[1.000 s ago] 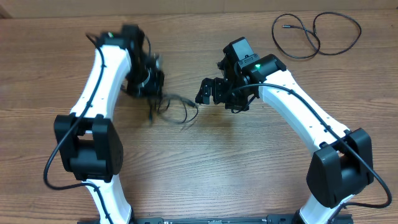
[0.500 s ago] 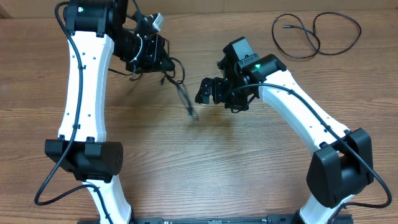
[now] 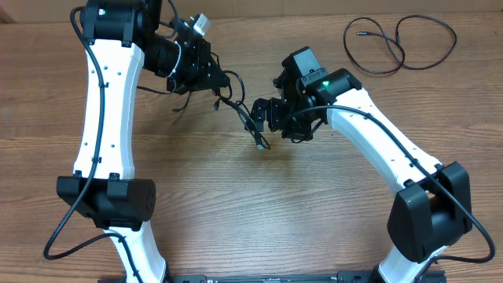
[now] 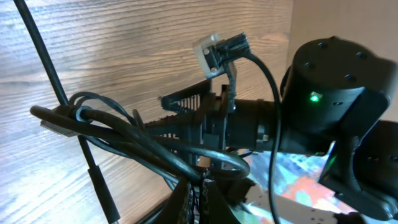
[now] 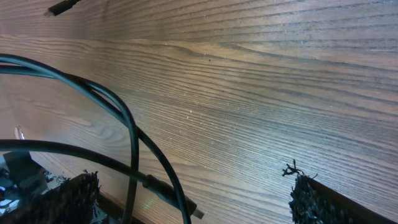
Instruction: Untangle cables
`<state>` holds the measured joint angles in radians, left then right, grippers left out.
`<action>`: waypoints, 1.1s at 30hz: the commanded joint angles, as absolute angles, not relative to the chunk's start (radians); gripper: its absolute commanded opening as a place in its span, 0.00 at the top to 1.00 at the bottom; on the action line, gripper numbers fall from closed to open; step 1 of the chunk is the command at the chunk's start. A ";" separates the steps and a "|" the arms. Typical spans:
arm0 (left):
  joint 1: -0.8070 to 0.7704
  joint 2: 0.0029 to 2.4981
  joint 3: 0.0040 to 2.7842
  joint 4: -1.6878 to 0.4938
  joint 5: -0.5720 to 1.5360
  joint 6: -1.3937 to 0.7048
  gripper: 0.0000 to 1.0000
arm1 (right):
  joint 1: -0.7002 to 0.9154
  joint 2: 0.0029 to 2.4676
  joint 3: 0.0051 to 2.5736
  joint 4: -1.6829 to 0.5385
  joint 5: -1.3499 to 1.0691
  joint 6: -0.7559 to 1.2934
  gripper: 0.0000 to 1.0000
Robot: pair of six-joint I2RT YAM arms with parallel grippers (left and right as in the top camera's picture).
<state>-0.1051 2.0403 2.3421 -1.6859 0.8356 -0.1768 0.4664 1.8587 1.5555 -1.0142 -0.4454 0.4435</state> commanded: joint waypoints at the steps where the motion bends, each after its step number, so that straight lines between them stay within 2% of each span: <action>1: -0.107 2.019 2.363 -1.681 0.992 -0.204 0.96 | 0.472 1.859 1.550 -1.025 -0.414 0.437 0.00; 8: -0.064 2.018 2.365 -1.678 1.273 -0.134 0.96 | 0.472 1.859 1.550 -1.109 -0.154 0.442 0.00; 16: 0.027 2.005 2.365 -1.690 1.269 -0.130 0.96 | 0.453 1.859 1.550 -1.199 0.049 0.496 0.00; 24: 0.147 1.963 2.365 -1.690 1.075 -0.155 0.96 | 0.397 1.859 1.550 -1.224 0.073 0.528 0.00; 33: 0.118 1.941 2.363 -1.690 0.698 -0.210 0.96 | 0.399 1.859 1.550 -1.146 -0.099 0.523 0.00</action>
<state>0.1486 1.9663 2.3440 -1.6875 0.8871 -0.1829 0.3943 1.8587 1.5547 -1.1618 -0.0372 0.5163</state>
